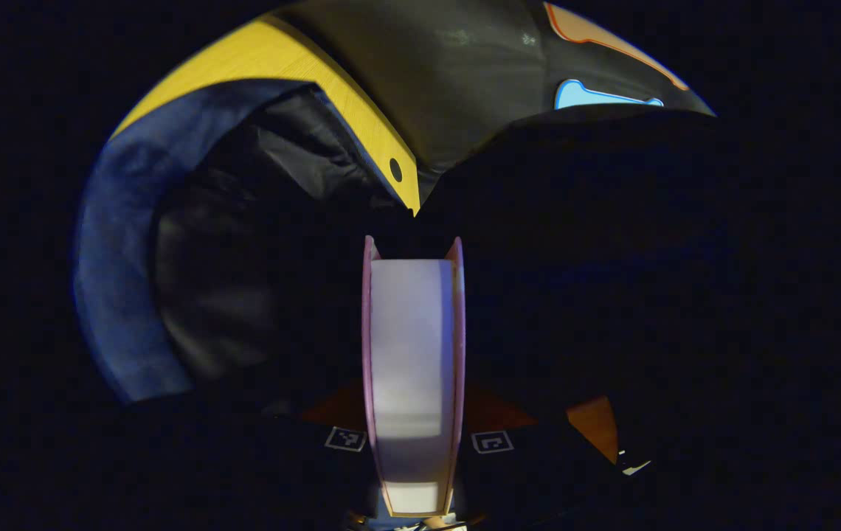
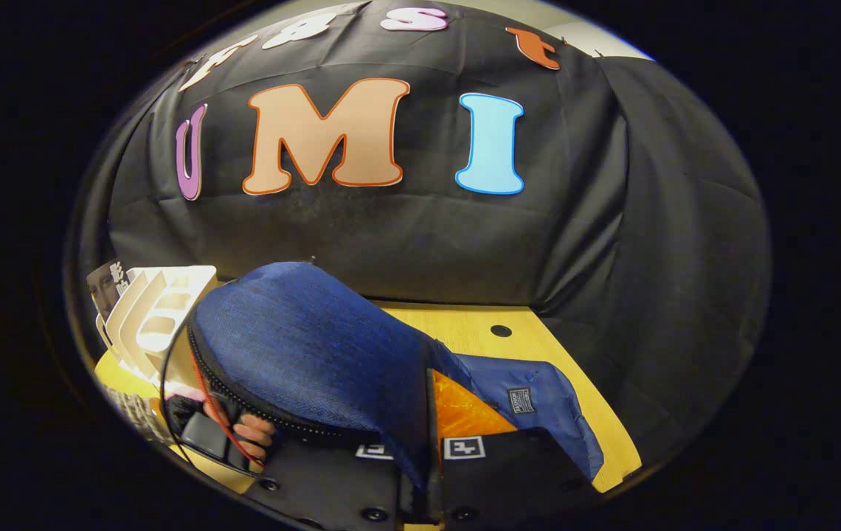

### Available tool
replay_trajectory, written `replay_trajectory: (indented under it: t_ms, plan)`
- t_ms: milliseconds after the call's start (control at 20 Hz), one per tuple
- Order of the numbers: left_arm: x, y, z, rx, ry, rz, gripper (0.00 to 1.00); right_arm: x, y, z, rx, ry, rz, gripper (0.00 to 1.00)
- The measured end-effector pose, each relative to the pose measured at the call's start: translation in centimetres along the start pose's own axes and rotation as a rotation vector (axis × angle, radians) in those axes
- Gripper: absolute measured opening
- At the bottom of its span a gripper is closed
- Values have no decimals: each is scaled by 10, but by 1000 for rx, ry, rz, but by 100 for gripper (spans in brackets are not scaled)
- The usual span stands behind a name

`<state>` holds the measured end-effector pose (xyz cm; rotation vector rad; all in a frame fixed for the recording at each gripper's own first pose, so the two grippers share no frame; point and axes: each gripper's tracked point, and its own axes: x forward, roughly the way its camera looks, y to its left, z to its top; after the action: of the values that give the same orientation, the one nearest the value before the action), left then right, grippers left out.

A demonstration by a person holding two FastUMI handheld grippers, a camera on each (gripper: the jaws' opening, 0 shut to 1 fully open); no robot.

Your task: Open the schoolbag, grab two books from the bookshelf and put them into the schoolbag.

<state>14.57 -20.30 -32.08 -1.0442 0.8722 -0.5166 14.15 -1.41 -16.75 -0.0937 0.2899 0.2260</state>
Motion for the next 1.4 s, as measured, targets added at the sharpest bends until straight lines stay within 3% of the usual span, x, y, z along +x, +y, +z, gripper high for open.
replay_trajectory:
  t_ms: [150,200,350,450,550,700,900,950,1400]
  plan:
    - [1,9,2,-19,-10,44,36,2,-1,-4,-13,8,1,9]
    - [3,11,2,-25,-7,60,31,3,-2,-3,-10,8,3,8]
    - [0,17,2,-2,-19,104,41,5,-2,-5,-13,12,8,9]
    - [-11,5,7,6,-46,80,68,5,-1,-4,-15,17,13,9]
    - [-27,2,6,40,-66,119,96,5,0,-5,-21,17,11,9]
    - [-61,13,-4,108,-58,229,92,4,-2,-3,-24,17,5,9]
    - [-131,17,-13,157,-79,323,100,6,0,-7,-40,26,3,9]
    - [-148,16,-15,167,-90,348,92,5,0,-7,-48,27,2,9]
    - [-307,-33,15,319,-248,546,95,7,2,-11,-75,39,3,9]
